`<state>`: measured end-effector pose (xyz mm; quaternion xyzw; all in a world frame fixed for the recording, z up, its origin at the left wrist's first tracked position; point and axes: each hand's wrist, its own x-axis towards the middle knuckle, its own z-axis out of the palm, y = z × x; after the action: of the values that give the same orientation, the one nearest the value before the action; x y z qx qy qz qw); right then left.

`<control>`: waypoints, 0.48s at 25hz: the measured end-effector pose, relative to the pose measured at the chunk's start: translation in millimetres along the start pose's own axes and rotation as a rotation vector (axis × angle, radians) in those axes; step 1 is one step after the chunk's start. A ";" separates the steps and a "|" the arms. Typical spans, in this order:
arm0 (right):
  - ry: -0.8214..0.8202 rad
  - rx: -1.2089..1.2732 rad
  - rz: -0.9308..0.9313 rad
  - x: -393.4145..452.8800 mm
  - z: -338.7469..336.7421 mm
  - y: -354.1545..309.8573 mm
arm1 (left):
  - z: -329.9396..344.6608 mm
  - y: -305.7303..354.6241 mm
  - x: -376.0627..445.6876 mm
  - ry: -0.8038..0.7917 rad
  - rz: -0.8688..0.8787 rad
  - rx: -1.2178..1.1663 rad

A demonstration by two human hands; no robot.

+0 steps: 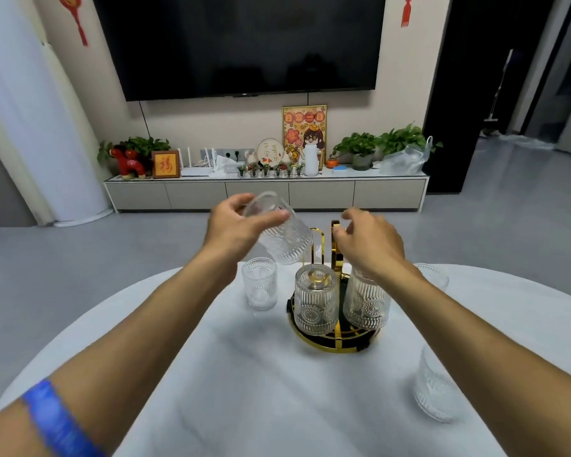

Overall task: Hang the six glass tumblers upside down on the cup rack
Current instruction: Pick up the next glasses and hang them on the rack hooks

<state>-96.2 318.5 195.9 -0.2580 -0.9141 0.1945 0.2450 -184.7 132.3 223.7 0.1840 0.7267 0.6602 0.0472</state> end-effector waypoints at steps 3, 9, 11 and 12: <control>-0.022 0.037 -0.054 5.6 6.9 5.1 | 24.0 -15.9 22.7 -0.057 0.030 0.150; -0.015 0.009 -0.109 6.8 10.2 3.6 | 44.7 -46.4 42.9 -0.104 -0.009 0.327; -0.016 0.027 -0.105 5.7 11.7 3.8 | 48.3 -53.7 45.1 -0.116 -0.019 0.391; -0.020 0.028 -0.106 5.0 12.3 4.1 | 49.7 -57.1 45.4 -0.133 -0.025 0.416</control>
<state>-105.1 321.8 185.8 -0.2037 -0.9261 0.1965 0.2495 -223.0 190.6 169.8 0.2238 0.8448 0.4818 0.0643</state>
